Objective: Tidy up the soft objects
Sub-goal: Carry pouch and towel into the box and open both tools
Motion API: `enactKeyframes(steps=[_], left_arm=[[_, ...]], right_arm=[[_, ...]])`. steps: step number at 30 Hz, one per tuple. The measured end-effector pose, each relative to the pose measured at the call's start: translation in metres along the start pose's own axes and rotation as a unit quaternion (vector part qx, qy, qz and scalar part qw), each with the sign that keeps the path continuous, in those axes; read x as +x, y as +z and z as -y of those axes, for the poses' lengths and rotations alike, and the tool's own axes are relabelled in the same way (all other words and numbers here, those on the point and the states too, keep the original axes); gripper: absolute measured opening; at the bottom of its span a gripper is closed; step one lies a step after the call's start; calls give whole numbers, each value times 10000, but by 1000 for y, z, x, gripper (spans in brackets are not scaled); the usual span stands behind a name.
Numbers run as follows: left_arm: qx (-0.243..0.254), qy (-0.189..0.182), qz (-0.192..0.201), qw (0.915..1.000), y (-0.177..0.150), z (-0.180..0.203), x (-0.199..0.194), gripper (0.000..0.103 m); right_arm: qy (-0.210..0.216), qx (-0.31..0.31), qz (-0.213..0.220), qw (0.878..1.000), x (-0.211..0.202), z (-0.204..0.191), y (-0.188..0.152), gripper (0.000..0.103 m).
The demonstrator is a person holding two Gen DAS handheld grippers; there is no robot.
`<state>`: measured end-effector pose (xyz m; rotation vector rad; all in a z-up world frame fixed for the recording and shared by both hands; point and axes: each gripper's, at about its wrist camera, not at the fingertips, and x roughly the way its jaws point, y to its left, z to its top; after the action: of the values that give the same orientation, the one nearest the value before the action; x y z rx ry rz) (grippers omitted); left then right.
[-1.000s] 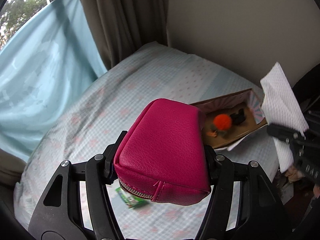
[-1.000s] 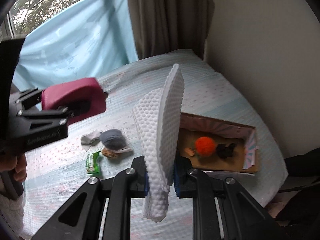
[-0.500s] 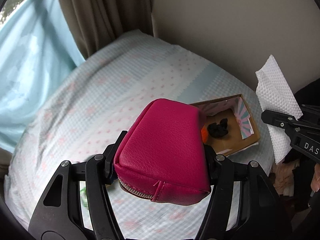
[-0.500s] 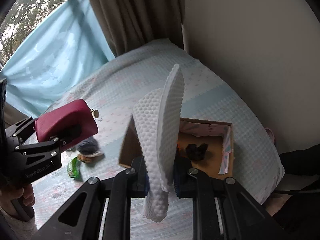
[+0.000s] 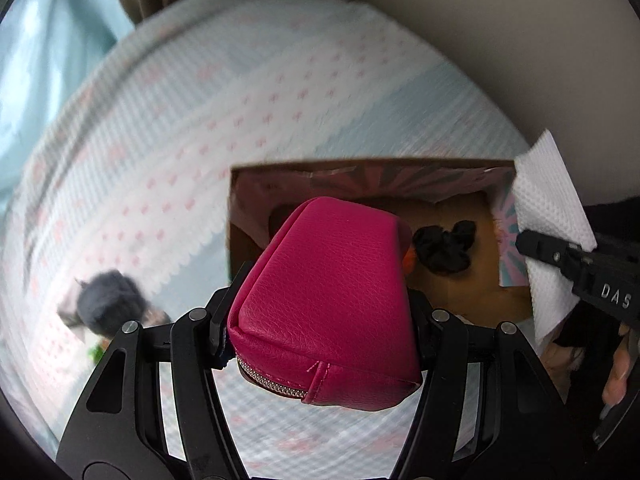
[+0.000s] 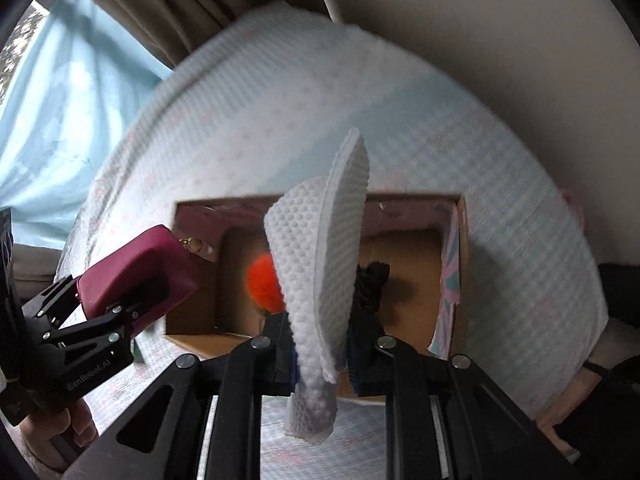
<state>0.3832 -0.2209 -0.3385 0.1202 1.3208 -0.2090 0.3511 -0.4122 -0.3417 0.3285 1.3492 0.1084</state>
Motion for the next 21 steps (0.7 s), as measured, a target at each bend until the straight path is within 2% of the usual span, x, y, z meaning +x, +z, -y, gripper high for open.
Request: enactKeyframes(steps=[6, 12, 14, 15, 16, 17, 18, 21], left_arm=[[127, 102, -457, 9988, 7, 6, 44, 59], [286, 183, -597, 9976, 8, 10, 61, 59], [413, 248, -565, 9972, 6, 13, 58, 63], [478, 289, -535, 9970, 6, 13, 56, 68], [535, 327, -491, 9968, 5, 15, 52, 86], [582, 353, -433, 9967, 4, 15, 48, 96], [615, 382, -336, 9968, 2, 16, 43, 103], [614, 388, -311, 9969, -2, 14, 37, 103]], right_arm=[[35, 261, -356, 9990, 40, 16, -2, 17], [133, 598, -479, 9970, 61, 27, 3, 17], [131, 692, -511, 9962, 66, 31, 5, 20], [114, 712, -521, 9960, 68, 32, 6, 33], [140, 731, -523, 9959, 70, 32, 8, 63], [203, 742, -482, 9959, 72, 33, 11, 80], [258, 742, -406, 9961, 70, 32, 12, 101], [247, 632, -241, 9974, 65, 27, 15, 102]])
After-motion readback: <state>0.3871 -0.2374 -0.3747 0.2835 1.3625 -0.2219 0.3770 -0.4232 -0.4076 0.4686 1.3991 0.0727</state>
